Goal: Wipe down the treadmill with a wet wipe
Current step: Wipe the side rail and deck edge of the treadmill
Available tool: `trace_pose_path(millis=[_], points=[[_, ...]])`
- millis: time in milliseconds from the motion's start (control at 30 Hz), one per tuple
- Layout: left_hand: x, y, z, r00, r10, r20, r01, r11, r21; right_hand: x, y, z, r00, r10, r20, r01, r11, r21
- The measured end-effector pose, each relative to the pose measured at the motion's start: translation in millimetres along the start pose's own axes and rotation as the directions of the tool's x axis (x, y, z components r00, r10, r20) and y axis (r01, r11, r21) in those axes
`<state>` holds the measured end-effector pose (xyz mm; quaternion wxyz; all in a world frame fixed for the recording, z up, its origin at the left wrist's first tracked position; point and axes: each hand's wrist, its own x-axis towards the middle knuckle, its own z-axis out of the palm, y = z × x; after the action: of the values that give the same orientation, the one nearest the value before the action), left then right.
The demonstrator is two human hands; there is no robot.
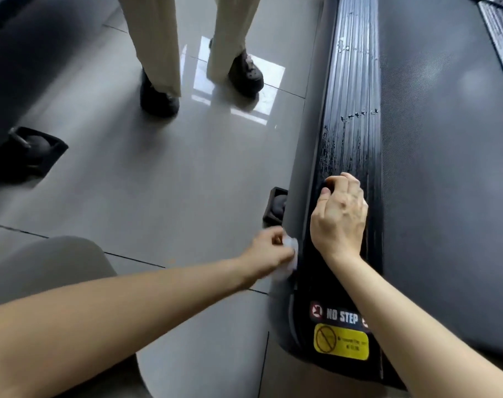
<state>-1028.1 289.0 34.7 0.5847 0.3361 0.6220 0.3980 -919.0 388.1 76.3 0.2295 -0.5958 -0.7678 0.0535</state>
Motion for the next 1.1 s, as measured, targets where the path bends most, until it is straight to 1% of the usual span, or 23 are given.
trace_pose_path(millis=[100,167,200,233,333,367,400,433,500,533,567,600,633,667,700,767,800,833,900,967,1000,1033,1100], points=[[57.2,2.2,2.7,0.987,-0.085,-0.134,0.07,0.991,-0.112,1.9,0.7,-0.9,1.0,0.001,0.006,-0.001,1.0,-0.021],[65.2,-14.0,14.9,0.97,-0.146,-0.196,0.098,0.968,-0.233,1.8,1.0,-0.7,1.0,0.006,0.011,-0.006,0.999,-0.033],[55.1,-28.0,22.0,0.961,-0.197,-0.193,0.141,0.952,-0.27,2.0,1.0,-0.9,1.0,0.005,0.014,-0.005,0.999,-0.037],[39.3,-45.4,28.1,0.955,-0.251,-0.158,0.205,0.944,-0.258,1.9,0.9,-1.2,1.0,0.006,0.016,-0.005,0.999,-0.038],[-12.7,-90.1,37.7,0.925,-0.379,0.005,0.375,0.914,-0.154,-0.3,0.7,-1.7,1.0,0.013,0.019,-0.012,0.999,-0.038],[-14.7,-93.4,35.2,0.915,-0.402,0.009,0.401,0.909,-0.118,-0.9,0.3,-1.5,1.0,0.015,0.018,-0.015,0.999,-0.035],[-8.7,-84.4,31.3,0.916,-0.401,-0.02,0.398,0.914,-0.083,-0.8,0.0,-1.1,1.0,0.016,0.014,-0.016,0.999,-0.034],[3.8,-69.8,26.8,0.933,-0.354,-0.07,0.351,0.935,-0.055,-0.7,0.0,-0.4,1.0,0.015,0.011,-0.015,0.999,-0.036],[25.5,-30.8,19.8,0.974,-0.164,-0.159,0.167,0.986,0.002,-0.1,0.7,1.3,1.0,0.011,0.005,-0.011,0.999,-0.048],[30.8,-15.2,17.7,0.98,-0.066,-0.187,0.071,0.997,0.022,0.8,1.0,1.9,1.0,0.013,0.002,-0.013,0.998,-0.055],[30.1,-8.2,17.2,0.98,0.012,-0.196,-0.002,0.999,0.052,1.6,1.2,2.4,1.0,0.017,0.001,-0.016,0.998,-0.063],[23.6,-9.8,18.3,0.979,0.056,-0.197,-0.038,0.995,0.092,1.2,1.4,2.6,1.0,0.017,0.006,-0.017,0.997,-0.071],[12.8,-18.9,20.7,0.981,0.054,-0.188,-0.033,0.993,0.112,0.6,1.4,2.5,1.0,0.016,0.013,-0.015,0.997,-0.079],[-0.1,-30.9,23.3,0.987,0.006,-0.162,0.012,0.994,0.107,0.3,1.5,1.9,1.0,0.014,0.021,-0.013,0.996,-0.084],[-10.6,-46.3,25.0,0.989,-0.088,-0.121,0.097,0.993,0.068,0.3,1.7,1.3,1.0,0.015,0.026,-0.013,0.996,-0.085],[-18.6,-70.8,25.2,0.96,-0.28,-0.02,0.28,0.959,-0.04,-0.9,1.0,0.5,0.999,0.019,0.029,-0.016,0.997,-0.08],[-14.8,-74.6,24.8,0.942,-0.335,-0.001,0.334,0.94,-0.063,-2.1,0.4,0.5,1.0,0.016,0.027,-0.014,0.997,-0.08],[-4.2,-75.6,24.4,0.934,-0.357,-0.02,0.355,0.932,-0.074,-1.9,0.4,0.5,1.0,0.011,0.02,-0.01,0.997,-0.081],[19.2,-61.3,23.1,0.932,-0.349,-0.103,0.337,0.935,-0.114,-1.0,-0.2,0.9,1.0,0.008,0.007,-0.008,0.997,-0.076],[35.0,-41.9,23.0,0.934,-0.291,-0.206,0.255,0.95,-0.182,0.3,0.8,2.0,1.0,0.009,0.005,-0.009,0.997,-0.08],[35.5,-38.5,23.1,0.934,-0.264,-0.243,0.223,0.958,-0.182,0.4,1.1,2.2,1.0,0.009,0.01,-0.008,0.997,-0.083],[31.0,-40.1,24.9,0.935,-0.251,-0.25,0.219,0.965,-0.146,0.1,2.0,1.9,1.0,0.01,0.013,-0.008,0.996,-0.086],[15.8,-55.3,28.7,0.926,-0.325,-0.193,0.318,0.946,-0.068,-0.5,2.9,1.9,1.0,0.012,0.014,-0.011,0.996,-0.089]])
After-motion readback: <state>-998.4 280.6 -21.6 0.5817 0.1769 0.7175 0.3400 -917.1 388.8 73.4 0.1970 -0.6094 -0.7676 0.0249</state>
